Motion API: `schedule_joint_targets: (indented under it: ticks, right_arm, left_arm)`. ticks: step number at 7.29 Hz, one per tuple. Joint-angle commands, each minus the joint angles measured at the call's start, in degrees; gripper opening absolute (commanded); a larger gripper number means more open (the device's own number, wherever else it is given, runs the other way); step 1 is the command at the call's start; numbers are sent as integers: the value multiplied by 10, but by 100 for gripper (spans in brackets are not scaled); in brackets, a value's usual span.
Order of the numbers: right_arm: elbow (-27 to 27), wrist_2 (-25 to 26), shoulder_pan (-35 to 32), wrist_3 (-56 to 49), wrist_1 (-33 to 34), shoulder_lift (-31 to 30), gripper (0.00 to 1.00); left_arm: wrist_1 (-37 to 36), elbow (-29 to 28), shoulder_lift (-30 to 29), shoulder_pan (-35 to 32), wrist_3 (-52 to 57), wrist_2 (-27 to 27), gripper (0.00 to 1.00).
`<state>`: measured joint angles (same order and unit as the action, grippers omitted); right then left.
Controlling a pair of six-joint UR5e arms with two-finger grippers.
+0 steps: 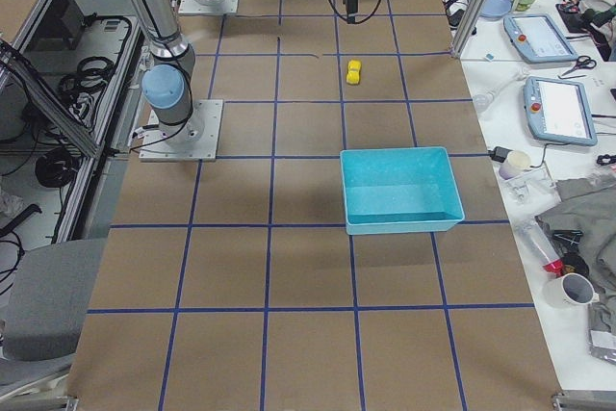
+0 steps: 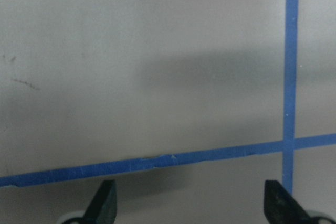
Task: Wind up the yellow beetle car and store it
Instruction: 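Release the car with the left gripper, sending it rolling toward the bin, then lower the right gripper onto the car and grasp it while the left arm withdraws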
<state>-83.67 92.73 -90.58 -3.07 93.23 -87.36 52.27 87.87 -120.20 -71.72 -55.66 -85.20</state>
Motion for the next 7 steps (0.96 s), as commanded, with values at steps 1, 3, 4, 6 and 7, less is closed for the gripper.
schedule_joint_targets:
  ticks: [1,3,4,6,7]
  right_arm:
    - [0,0,1,0,-1,0,100]
    - [0,-1,1,-1,-2,0,100]
    - [0,-4,1,-9,-2,3,100]
    - [1,-4,31,-104,1,29,100]
    - [2,-4,64,-257,2,79,100]
  left_arm:
    - [111,-68,41,-64,151,-92,99]
    - [266,-142,82,-78,238,-99,100]
    - [316,-164,101,-79,325,-117,100]
    - [344,-170,150,-97,443,-122,100]
    - [343,-168,163,-111,444,-124,100]
